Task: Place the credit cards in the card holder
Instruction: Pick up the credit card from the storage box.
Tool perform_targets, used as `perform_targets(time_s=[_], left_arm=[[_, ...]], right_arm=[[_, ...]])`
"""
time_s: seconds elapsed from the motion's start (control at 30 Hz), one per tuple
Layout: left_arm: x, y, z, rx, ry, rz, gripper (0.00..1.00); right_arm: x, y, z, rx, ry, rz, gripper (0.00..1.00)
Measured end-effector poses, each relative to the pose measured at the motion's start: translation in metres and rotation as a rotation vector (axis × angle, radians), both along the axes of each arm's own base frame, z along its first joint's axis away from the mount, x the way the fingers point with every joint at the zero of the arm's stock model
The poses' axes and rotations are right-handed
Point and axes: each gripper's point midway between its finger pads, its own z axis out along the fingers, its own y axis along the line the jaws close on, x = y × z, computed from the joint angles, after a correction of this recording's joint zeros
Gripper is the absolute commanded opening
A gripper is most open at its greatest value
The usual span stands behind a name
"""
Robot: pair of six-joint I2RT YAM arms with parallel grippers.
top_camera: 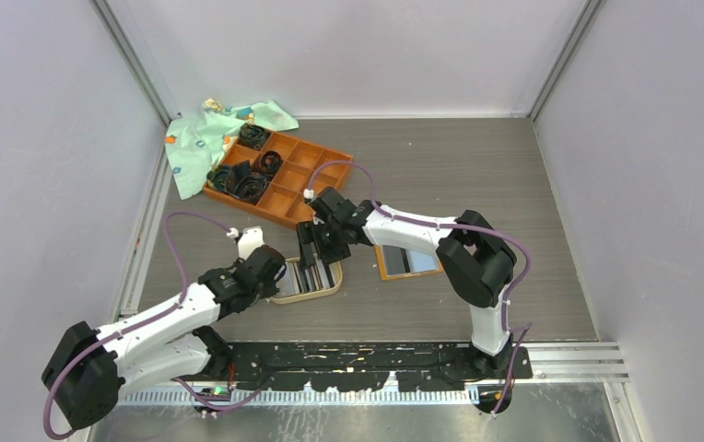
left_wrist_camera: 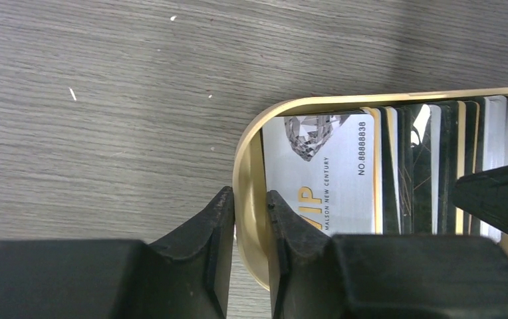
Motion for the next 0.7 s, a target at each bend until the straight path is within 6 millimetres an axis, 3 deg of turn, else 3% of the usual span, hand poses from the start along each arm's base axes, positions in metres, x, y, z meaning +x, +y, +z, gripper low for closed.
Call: perform_targets(time_s=[0.7], left_arm=[[-0.0001,-0.0014,-0.002,-0.015,0.005,0.018,0.06]], right_arm=[[-0.0057,0.0031,0.0032,0.029,0.055,-0.009,0.72]])
